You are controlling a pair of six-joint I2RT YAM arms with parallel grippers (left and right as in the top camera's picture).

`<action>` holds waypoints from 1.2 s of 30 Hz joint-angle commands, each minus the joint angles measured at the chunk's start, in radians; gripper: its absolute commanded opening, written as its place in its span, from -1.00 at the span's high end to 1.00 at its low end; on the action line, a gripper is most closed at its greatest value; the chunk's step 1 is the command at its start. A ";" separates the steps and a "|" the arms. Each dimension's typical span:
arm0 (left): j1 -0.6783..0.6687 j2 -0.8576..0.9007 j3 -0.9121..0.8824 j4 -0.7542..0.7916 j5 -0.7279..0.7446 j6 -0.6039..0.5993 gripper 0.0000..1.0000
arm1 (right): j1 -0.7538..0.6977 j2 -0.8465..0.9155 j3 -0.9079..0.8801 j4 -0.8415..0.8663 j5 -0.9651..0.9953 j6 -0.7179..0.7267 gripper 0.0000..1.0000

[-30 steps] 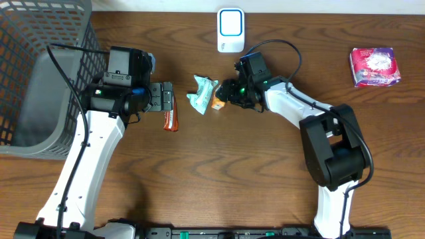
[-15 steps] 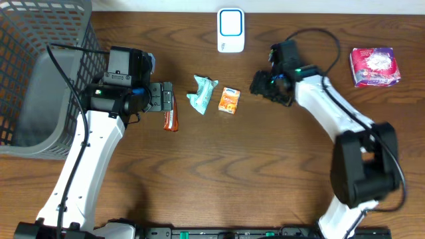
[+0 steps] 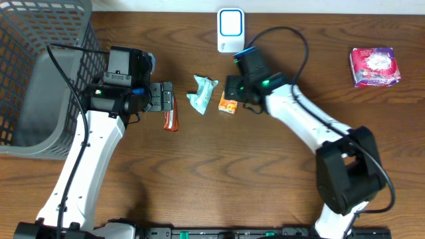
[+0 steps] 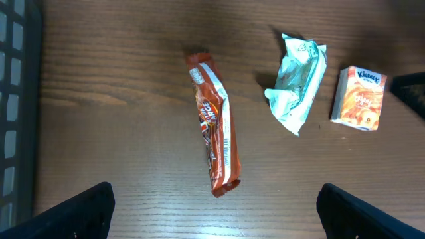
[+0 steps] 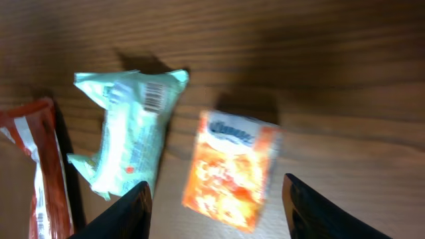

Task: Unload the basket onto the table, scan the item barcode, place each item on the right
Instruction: 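Reach the right gripper to the orange-white package and grasp it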

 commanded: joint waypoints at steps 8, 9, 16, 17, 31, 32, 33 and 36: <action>0.000 0.004 0.002 0.000 -0.009 -0.005 -0.96 | 0.156 0.108 0.006 0.068 0.390 0.045 -0.14; 0.000 0.004 0.002 0.000 -0.009 -0.005 -0.96 | 0.165 0.123 0.006 0.072 0.418 0.045 -0.14; 0.000 0.004 0.002 0.000 -0.009 -0.005 -0.96 | 0.190 0.208 0.006 0.066 0.504 0.045 -0.05; 0.000 0.004 0.002 0.000 -0.009 -0.005 -0.96 | 0.190 0.216 0.006 0.062 0.504 0.045 0.01; 0.000 0.004 0.002 0.000 -0.009 -0.005 -0.96 | 0.096 -0.003 0.011 -0.031 0.413 0.000 0.98; 0.000 0.004 0.002 0.000 -0.009 -0.005 -0.96 | 0.073 -0.032 0.011 -0.044 0.377 0.000 0.98; 0.000 0.004 0.002 0.000 -0.009 -0.005 -0.96 | 0.052 -0.052 0.011 -0.052 0.338 0.000 0.98; 0.000 0.004 0.002 0.000 -0.009 -0.005 -0.96 | -0.029 -0.095 0.011 -0.061 0.137 -0.035 0.98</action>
